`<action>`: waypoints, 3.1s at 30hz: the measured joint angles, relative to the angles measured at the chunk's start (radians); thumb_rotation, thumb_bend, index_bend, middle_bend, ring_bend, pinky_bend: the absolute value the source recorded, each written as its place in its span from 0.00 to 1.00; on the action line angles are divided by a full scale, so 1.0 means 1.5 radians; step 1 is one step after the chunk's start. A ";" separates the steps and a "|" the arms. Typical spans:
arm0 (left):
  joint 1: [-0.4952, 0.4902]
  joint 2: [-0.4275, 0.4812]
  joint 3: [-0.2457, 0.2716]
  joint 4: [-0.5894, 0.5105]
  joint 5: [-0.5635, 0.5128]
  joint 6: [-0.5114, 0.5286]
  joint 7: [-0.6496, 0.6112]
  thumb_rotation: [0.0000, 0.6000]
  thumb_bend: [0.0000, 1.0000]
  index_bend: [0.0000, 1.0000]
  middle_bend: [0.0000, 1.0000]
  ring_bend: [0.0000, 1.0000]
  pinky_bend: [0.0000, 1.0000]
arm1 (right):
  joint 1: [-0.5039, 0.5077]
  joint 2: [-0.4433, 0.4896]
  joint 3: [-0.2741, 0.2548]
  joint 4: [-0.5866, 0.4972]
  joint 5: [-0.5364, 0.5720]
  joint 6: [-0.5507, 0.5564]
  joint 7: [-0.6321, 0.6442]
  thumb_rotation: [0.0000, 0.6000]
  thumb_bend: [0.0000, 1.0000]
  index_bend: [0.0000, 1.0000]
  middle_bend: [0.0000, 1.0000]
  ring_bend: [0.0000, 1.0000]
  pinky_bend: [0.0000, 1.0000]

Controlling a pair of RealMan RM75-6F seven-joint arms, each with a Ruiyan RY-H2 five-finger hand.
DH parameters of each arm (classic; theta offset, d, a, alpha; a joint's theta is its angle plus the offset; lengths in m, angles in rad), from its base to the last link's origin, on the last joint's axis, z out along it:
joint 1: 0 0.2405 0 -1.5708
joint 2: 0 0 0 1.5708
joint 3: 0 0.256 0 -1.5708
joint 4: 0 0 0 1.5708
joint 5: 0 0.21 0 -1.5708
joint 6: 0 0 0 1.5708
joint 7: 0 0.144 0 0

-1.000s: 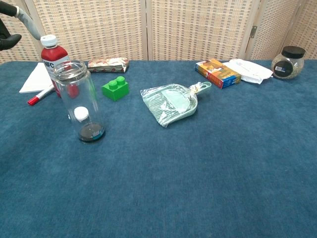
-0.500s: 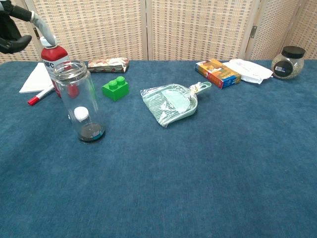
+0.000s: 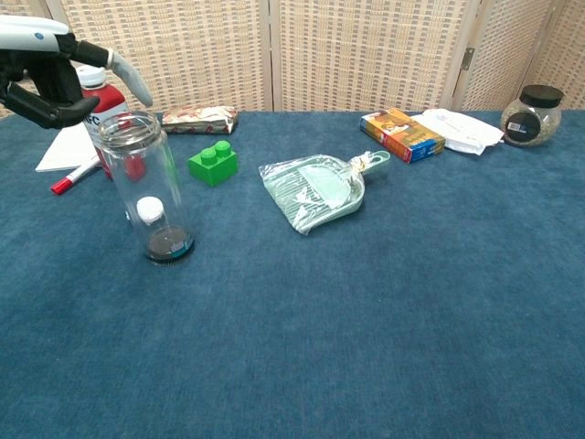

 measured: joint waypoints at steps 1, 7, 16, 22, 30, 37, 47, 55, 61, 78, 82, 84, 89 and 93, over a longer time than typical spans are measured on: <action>-0.001 0.000 0.001 -0.001 -0.001 -0.001 0.005 1.00 0.66 0.27 1.00 1.00 1.00 | 0.000 0.000 0.000 0.001 0.000 0.000 0.001 1.00 0.25 0.26 0.37 0.24 0.33; -0.005 0.000 0.008 -0.010 -0.004 -0.005 0.034 1.00 0.66 0.27 1.00 1.00 1.00 | -0.002 -0.002 -0.002 0.005 -0.001 0.000 0.005 1.00 0.25 0.26 0.37 0.24 0.33; -0.006 0.002 0.010 -0.017 -0.025 0.000 0.077 1.00 0.66 0.27 1.00 1.00 1.00 | -0.004 -0.003 -0.002 0.006 -0.002 0.001 0.007 1.00 0.25 0.26 0.37 0.24 0.33; 0.000 0.012 0.012 -0.017 -0.035 0.006 0.083 1.00 0.66 0.27 1.00 1.00 1.00 | -0.005 -0.003 -0.002 0.006 -0.005 0.002 0.008 1.00 0.25 0.26 0.37 0.24 0.33; 0.004 0.025 0.020 -0.022 -0.036 0.004 0.089 1.00 0.66 0.27 1.00 1.00 1.00 | -0.004 -0.004 -0.003 0.005 -0.008 0.002 0.008 1.00 0.25 0.26 0.37 0.24 0.33; 0.002 0.026 0.027 -0.024 -0.032 -0.006 0.103 1.00 0.66 0.28 1.00 1.00 1.00 | -0.005 -0.003 -0.004 0.004 -0.009 0.002 0.008 1.00 0.25 0.26 0.37 0.24 0.33; -0.004 0.016 0.029 -0.022 -0.036 -0.012 0.113 1.00 0.66 0.28 1.00 1.00 1.00 | -0.007 -0.003 -0.005 0.006 -0.010 0.002 0.011 1.00 0.25 0.26 0.37 0.24 0.33; -0.010 0.008 0.029 -0.023 -0.040 -0.020 0.119 1.00 0.66 0.28 1.00 1.00 1.00 | -0.010 -0.002 -0.006 0.009 -0.010 0.003 0.015 1.00 0.25 0.26 0.37 0.24 0.33; -0.014 0.003 0.029 -0.021 -0.044 -0.026 0.123 1.00 0.66 0.28 1.00 1.00 1.00 | -0.011 -0.003 -0.006 0.010 -0.009 0.003 0.016 1.00 0.25 0.26 0.37 0.24 0.33; -0.019 -0.002 0.033 -0.021 -0.053 -0.037 0.134 1.00 0.66 0.28 1.00 1.00 1.00 | -0.013 -0.004 -0.006 0.012 -0.009 0.006 0.016 1.00 0.25 0.26 0.37 0.24 0.33; -0.021 -0.004 0.034 -0.020 -0.055 -0.041 0.135 1.00 0.66 0.28 1.00 1.00 1.00 | -0.014 -0.004 -0.007 0.012 -0.009 0.006 0.017 1.00 0.25 0.26 0.37 0.24 0.33; -0.022 -0.006 0.034 -0.019 -0.056 -0.042 0.136 1.00 0.66 0.28 1.00 1.00 1.00 | -0.014 -0.004 -0.007 0.012 -0.008 0.006 0.017 1.00 0.25 0.26 0.37 0.24 0.33; -0.023 -0.005 0.034 -0.020 -0.059 -0.044 0.138 1.00 0.66 0.28 1.00 1.00 1.00 | -0.015 -0.004 -0.006 0.013 -0.008 0.007 0.018 1.00 0.25 0.26 0.37 0.24 0.33; -0.022 -0.004 0.034 -0.022 -0.060 -0.043 0.140 1.00 0.66 0.28 1.00 1.00 1.00 | -0.016 -0.004 -0.007 0.013 -0.008 0.008 0.018 1.00 0.25 0.26 0.37 0.24 0.33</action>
